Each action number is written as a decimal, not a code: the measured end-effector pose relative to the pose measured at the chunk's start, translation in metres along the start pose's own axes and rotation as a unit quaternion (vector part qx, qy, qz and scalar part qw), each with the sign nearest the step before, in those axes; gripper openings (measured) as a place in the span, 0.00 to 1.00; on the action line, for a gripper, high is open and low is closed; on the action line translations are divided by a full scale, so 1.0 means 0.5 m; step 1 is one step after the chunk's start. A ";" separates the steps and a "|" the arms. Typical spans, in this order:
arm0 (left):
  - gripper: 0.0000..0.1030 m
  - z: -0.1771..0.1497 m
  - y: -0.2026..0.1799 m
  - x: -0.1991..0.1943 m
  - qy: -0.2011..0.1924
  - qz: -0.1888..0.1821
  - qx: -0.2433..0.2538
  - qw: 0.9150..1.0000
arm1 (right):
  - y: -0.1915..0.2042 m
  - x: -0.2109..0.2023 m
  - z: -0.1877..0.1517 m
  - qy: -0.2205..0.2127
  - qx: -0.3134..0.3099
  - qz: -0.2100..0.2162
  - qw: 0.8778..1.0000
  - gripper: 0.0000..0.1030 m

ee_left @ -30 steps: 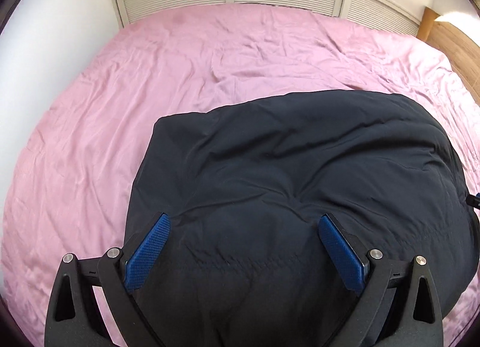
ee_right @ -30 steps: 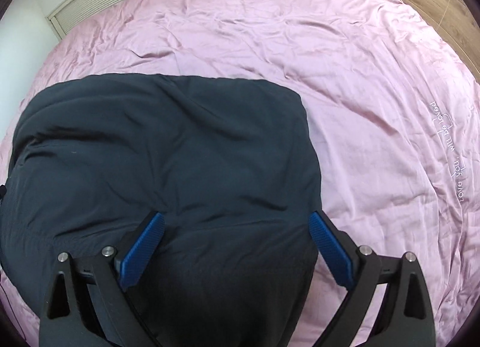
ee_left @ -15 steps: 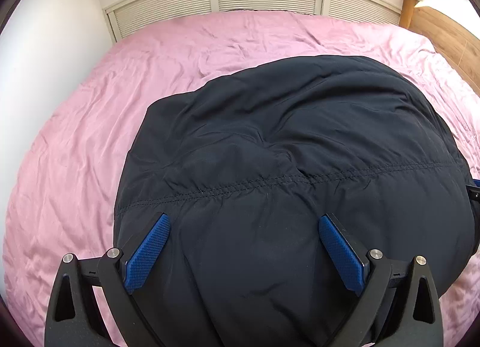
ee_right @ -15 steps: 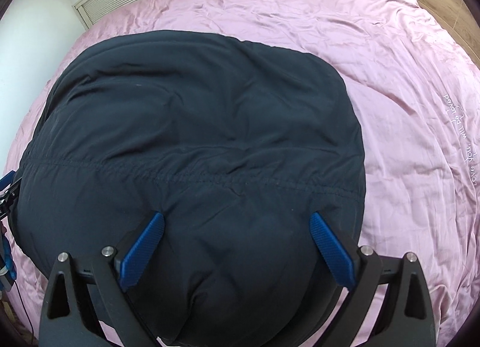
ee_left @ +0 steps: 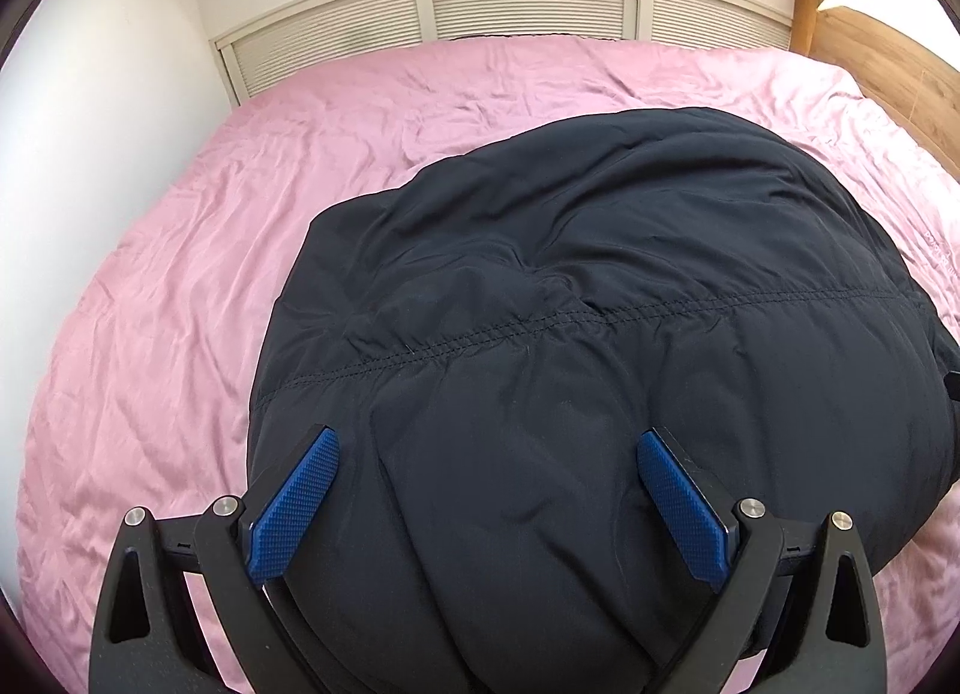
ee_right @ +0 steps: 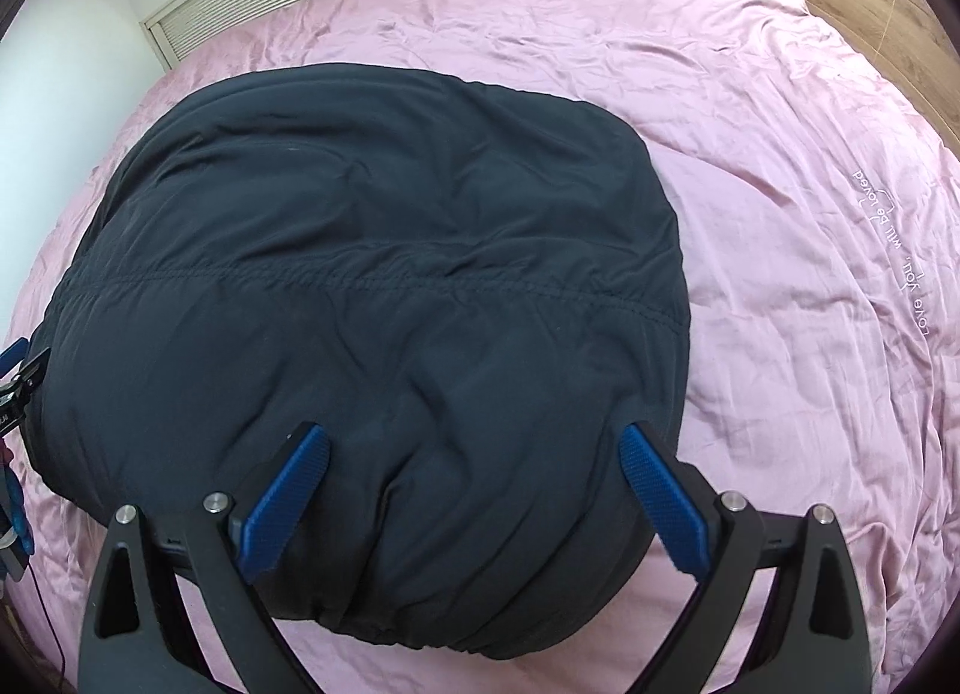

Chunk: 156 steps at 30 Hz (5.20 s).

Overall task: Fold large clothes
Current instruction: 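Move both open grippers to the coat's folded end, then grasp the coat end with both grippers and fold it over the bundle, then open both grippers to release the folded coat onto the bed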

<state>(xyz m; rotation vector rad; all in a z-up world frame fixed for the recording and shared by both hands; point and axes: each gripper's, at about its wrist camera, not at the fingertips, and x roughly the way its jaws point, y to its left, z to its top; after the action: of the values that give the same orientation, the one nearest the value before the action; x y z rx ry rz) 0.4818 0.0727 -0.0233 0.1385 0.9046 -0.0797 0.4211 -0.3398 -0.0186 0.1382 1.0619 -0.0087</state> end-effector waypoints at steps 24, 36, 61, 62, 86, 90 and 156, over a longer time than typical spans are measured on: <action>0.96 -0.035 -0.012 -0.025 0.019 -0.006 -0.010 1.000 | -0.138 -0.038 -0.109 0.022 0.051 -0.014 0.998 0.96; 0.96 -0.017 -0.030 -0.048 0.005 0.010 0.006 1.000 | -0.234 -0.070 -0.060 -0.007 0.078 -0.018 0.997 1.00; 0.98 0.016 0.279 0.105 0.082 -0.158 -0.207 0.962 | -0.266 0.065 0.056 0.017 0.133 0.121 0.984 1.00; 0.98 0.010 0.294 0.125 0.090 -0.175 -0.220 0.955 | -0.274 0.081 0.059 0.023 0.141 0.135 0.980 1.00; 0.99 -0.053 0.279 0.320 0.167 -0.356 -0.268 0.879 | -0.203 0.338 0.063 0.117 0.155 0.365 0.911 1.00; 0.99 -0.051 0.268 0.328 0.172 -0.352 -0.269 0.880 | -0.192 0.347 0.060 0.117 0.158 0.363 0.911 1.00; 0.83 -0.137 0.308 -0.168 0.031 -0.111 -0.137 0.984 | 0.044 -0.045 -0.037 0.023 0.108 0.070 0.991 0.81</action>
<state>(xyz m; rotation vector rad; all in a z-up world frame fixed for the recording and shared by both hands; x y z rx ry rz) 0.3963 0.2365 0.0146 -0.2182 0.9816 -0.1569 0.3957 -0.3169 -0.0055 0.4113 1.0932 0.0065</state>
